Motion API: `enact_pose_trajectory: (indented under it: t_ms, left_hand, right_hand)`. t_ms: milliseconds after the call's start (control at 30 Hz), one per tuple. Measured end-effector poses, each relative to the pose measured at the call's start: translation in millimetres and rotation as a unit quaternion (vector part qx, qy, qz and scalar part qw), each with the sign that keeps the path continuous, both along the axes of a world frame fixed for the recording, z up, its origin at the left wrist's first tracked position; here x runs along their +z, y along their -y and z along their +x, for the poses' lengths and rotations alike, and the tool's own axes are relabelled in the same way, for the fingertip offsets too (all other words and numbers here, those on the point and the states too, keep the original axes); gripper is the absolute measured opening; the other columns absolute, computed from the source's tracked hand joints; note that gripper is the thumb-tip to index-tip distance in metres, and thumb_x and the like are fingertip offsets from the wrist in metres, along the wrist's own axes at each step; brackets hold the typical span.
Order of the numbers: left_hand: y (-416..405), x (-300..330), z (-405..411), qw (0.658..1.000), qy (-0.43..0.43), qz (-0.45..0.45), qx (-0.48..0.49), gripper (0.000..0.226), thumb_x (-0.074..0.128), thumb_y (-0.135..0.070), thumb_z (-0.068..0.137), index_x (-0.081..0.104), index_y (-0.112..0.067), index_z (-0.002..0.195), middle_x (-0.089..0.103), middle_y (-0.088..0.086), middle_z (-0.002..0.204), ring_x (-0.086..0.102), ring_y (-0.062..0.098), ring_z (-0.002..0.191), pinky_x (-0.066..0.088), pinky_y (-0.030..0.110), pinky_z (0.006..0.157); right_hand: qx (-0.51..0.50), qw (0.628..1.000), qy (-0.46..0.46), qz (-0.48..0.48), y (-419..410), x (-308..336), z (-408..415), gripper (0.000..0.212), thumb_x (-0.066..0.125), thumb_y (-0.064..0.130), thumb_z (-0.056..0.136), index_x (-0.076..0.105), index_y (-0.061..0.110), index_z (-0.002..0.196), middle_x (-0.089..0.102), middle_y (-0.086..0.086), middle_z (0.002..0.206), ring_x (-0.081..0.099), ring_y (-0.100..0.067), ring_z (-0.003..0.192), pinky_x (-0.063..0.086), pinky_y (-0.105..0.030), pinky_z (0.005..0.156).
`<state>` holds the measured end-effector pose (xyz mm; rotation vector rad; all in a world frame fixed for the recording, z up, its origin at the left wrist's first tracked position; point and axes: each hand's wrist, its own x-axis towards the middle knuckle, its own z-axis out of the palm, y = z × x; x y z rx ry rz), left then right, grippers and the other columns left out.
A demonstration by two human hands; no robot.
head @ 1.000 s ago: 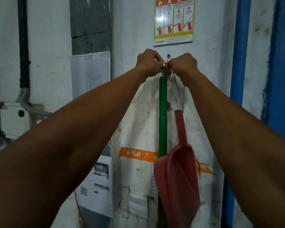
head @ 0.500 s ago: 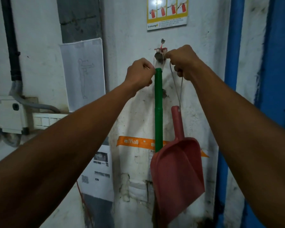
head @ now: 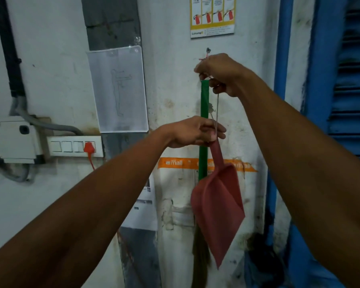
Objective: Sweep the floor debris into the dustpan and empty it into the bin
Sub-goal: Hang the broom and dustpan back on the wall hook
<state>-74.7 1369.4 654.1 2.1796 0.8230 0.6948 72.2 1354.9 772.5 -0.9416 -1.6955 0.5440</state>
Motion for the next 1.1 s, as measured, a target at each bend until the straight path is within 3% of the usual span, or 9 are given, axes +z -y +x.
enact_pose_trajectory:
  t_ms: [133, 300, 400, 533, 733, 900, 1000, 1100]
  left_hand:
    - [24.2, 0.8, -17.9, 1.0, 0.011, 0.004, 0.01, 0.034, 0.068, -0.008, 0.098, 0.063, -0.004, 0.132, 0.074, 0.01, 0.12, 0.072, 0.021, 0.112, 0.058, 0.028, 0.089]
    - [44.8, 3.4, -42.7, 0.999, -0.003, 0.008, 0.034, 0.032, 0.075, -0.018, 0.094, 0.069, -0.002, 0.12, 0.076, 0.013, 0.113, 0.073, 0.027, 0.107, 0.06, 0.037, 0.092]
    - [49.8, 2.9, -54.1, 0.998, -0.005, 0.026, 0.052, 0.028, 0.075, -0.027, 0.094, 0.073, -0.006, 0.112, 0.075, 0.015, 0.109, 0.073, 0.029, 0.102, 0.06, 0.041, 0.093]
    - [49.9, 6.0, -57.4, 0.998, 0.003, 0.03, 0.06, 0.031, 0.076, -0.029, 0.094, 0.073, -0.004, 0.112, 0.075, 0.015, 0.107, 0.071, 0.027, 0.096, 0.061, 0.039, 0.09]
    - [33.9, 30.7, -54.1, 0.993, 0.036, 0.071, 0.09, 0.028, 0.079, -0.029, 0.092, 0.075, -0.006, 0.108, 0.077, 0.009, 0.103, 0.073, 0.031, 0.104, 0.062, 0.039, 0.088]
    - [5.5, 50.3, -46.4, 0.984, 0.052, 0.109, 0.128, 0.031, 0.078, -0.033, 0.091, 0.075, -0.006, 0.106, 0.076, 0.015, 0.104, 0.074, 0.031, 0.1, 0.063, 0.043, 0.088]
    - [-14.1, 60.7, -42.6, 0.977, 0.058, 0.128, 0.157, 0.031, 0.079, -0.036, 0.09, 0.076, -0.008, 0.103, 0.077, 0.012, 0.097, 0.076, 0.026, 0.092, 0.064, 0.042, 0.085]
    - [-33.6, 68.6, -36.7, 0.972, 0.061, 0.141, 0.181, 0.029, 0.079, -0.037, 0.091, 0.076, -0.009, 0.097, 0.077, 0.01, 0.089, 0.076, 0.022, 0.085, 0.064, 0.04, 0.083]
  right_hand:
    - [-0.016, 0.996, 0.08, 0.027, 24.0, -1.6, -2.5, 0.015, 0.062, 0.017, 0.096, 0.069, 0.01, 0.107, 0.073, -0.002, 0.087, 0.048, -0.011, 0.056, 0.047, -0.026, 0.053]
    - [-0.054, 0.966, 0.243, 0.067, 42.2, 5.8, -0.8, 0.018, 0.07, 0.002, 0.092, 0.071, 0.008, 0.11, 0.073, -0.012, 0.099, 0.063, -0.019, 0.077, 0.056, -0.03, 0.067]
    - [-0.121, 0.941, 0.299, 0.106, 47.0, 12.7, -1.0, 0.013, 0.072, 0.004, 0.093, 0.076, 0.008, 0.104, 0.075, -0.004, 0.088, 0.073, -0.013, 0.065, 0.058, -0.021, 0.059]
    - [-0.193, 0.932, 0.267, 0.152, 35.9, 13.7, -0.1, 0.009, 0.075, 0.004, 0.091, 0.077, 0.003, 0.1, 0.075, -0.011, 0.089, 0.073, -0.013, 0.06, 0.06, -0.021, 0.058]
    - [-0.254, 0.92, 0.201, 0.22, 4.7, 27.8, 8.8, 0.019, 0.085, 0.017, 0.085, 0.076, 0.005, 0.098, 0.073, -0.011, 0.086, 0.074, -0.02, 0.066, 0.064, -0.034, 0.073]
    - [-0.266, 0.921, 0.152, 0.239, -32.3, 47.1, 11.9, 0.023, 0.082, 0.016, 0.088, 0.077, 0.004, 0.107, 0.07, -0.009, 0.096, 0.073, -0.025, 0.084, 0.063, -0.04, 0.085]
    - [-0.271, 0.916, 0.159, 0.249, -56.4, 59.1, 11.5, 0.024, 0.082, 0.016, 0.088, 0.078, 0.005, 0.109, 0.071, -0.01, 0.101, 0.071, -0.024, 0.094, 0.061, -0.038, 0.09]
    - [-0.277, 0.91, 0.17, 0.259, -80.9, 69.6, 14.0, 0.026, 0.081, 0.02, 0.089, 0.079, 0.006, 0.111, 0.074, -0.011, 0.107, 0.069, -0.023, 0.104, 0.054, -0.026, 0.092]
